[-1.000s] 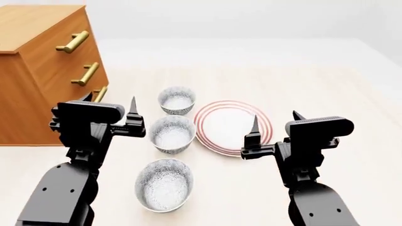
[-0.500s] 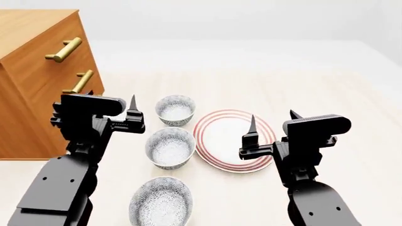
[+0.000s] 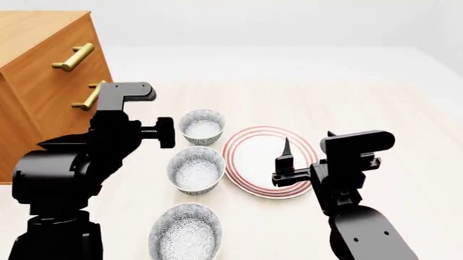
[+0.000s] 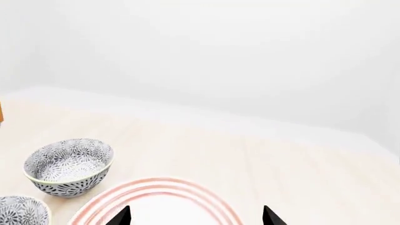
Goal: Stack the bowl in the middle on the bowl at the back.
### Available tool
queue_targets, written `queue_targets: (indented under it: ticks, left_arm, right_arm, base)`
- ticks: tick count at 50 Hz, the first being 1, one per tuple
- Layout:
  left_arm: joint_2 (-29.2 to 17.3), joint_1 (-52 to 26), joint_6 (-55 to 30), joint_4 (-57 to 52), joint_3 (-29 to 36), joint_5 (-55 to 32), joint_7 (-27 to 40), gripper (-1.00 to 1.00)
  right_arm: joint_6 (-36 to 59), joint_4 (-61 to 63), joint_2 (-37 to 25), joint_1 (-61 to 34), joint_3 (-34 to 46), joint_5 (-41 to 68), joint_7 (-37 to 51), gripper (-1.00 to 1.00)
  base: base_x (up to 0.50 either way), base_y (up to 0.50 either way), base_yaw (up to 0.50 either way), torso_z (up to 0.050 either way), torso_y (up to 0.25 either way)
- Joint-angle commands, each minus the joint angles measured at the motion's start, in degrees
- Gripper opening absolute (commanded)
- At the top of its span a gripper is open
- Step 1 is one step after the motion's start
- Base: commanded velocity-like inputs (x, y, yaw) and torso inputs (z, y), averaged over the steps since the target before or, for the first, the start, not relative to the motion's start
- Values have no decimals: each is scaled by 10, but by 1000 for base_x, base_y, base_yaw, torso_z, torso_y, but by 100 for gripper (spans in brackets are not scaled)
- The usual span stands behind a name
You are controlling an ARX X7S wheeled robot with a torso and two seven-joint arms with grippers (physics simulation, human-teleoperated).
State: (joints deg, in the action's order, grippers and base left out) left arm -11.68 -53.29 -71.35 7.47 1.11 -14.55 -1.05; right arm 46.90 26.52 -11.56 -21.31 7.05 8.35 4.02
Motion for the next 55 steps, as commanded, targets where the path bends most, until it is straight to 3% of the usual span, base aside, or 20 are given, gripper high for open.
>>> queue_targets:
  ticks: [1,11,28,55]
  left_arm:
    - [20,-66,-63,82,-8,-10,6,100]
    - [37,-91,-60,130,-14,-4,25,100]
    - [49,-73,-89,127,33,2,43,100]
    - [62,-73,-72,191,29,1,64,100]
  right_arm:
    - [21,-11,-1,-12,9,2,5,100]
    - [26,-20,-5,-18,11,1,10,100]
    - [24,-28,-5,-16,1,9,16,100]
    - [13,-47,-5,-15,-1,18,24,100]
  base:
    - [0,0,0,0,0]
    - [0,0,0,0,0]
    - [0,0,0,0,0]
    - [0,0,0,0,0]
